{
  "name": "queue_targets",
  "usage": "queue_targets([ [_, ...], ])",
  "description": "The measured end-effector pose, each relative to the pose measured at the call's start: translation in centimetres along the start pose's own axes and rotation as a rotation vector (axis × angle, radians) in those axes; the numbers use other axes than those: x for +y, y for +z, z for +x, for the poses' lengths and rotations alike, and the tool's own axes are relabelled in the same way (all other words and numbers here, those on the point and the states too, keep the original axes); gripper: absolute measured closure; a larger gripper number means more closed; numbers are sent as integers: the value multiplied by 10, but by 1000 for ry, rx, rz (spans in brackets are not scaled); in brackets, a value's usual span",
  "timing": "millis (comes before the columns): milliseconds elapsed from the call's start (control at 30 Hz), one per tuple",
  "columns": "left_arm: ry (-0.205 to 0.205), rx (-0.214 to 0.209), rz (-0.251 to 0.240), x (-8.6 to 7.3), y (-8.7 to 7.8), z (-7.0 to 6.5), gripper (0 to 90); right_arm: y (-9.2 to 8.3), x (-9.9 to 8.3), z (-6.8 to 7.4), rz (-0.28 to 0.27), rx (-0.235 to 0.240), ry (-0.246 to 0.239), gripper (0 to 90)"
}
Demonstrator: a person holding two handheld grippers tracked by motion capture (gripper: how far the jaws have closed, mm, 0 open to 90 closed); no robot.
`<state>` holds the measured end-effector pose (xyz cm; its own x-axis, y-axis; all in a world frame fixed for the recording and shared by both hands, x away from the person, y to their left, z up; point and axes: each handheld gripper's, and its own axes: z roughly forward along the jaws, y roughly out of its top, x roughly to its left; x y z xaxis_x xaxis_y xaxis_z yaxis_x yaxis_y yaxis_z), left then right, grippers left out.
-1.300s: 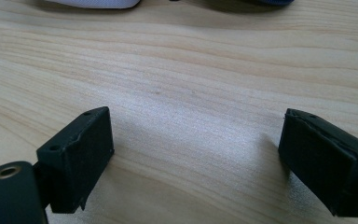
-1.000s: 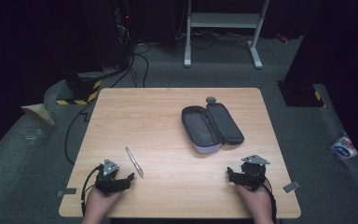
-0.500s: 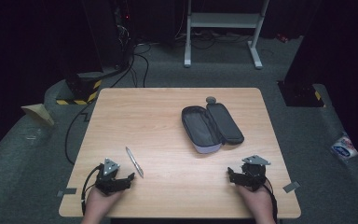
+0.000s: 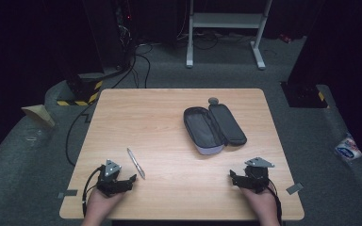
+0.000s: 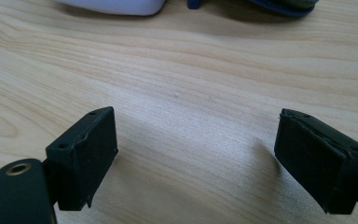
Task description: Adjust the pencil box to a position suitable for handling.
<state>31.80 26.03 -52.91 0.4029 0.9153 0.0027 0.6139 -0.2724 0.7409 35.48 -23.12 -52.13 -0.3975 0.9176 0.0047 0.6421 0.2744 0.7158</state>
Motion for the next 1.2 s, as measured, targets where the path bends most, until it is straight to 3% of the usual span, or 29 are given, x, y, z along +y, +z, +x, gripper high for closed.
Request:
queue_targets([
  [500, -2, -1, 0, 0, 0, 0, 177, -8, 2, 11, -69, 27, -15, 113],
  [800, 2, -4, 1, 0, 0, 0, 176, -4, 1, 19, -53, 43, -42, 114],
  [1033, 2, -7, 0, 0, 1, 0, 175, -4, 4, 34, -82, 69, -78, 114],
  [1200, 3, -9, 0, 1, 1, 1, 175, 0, 5, 43, -70, 71, -76, 111],
])
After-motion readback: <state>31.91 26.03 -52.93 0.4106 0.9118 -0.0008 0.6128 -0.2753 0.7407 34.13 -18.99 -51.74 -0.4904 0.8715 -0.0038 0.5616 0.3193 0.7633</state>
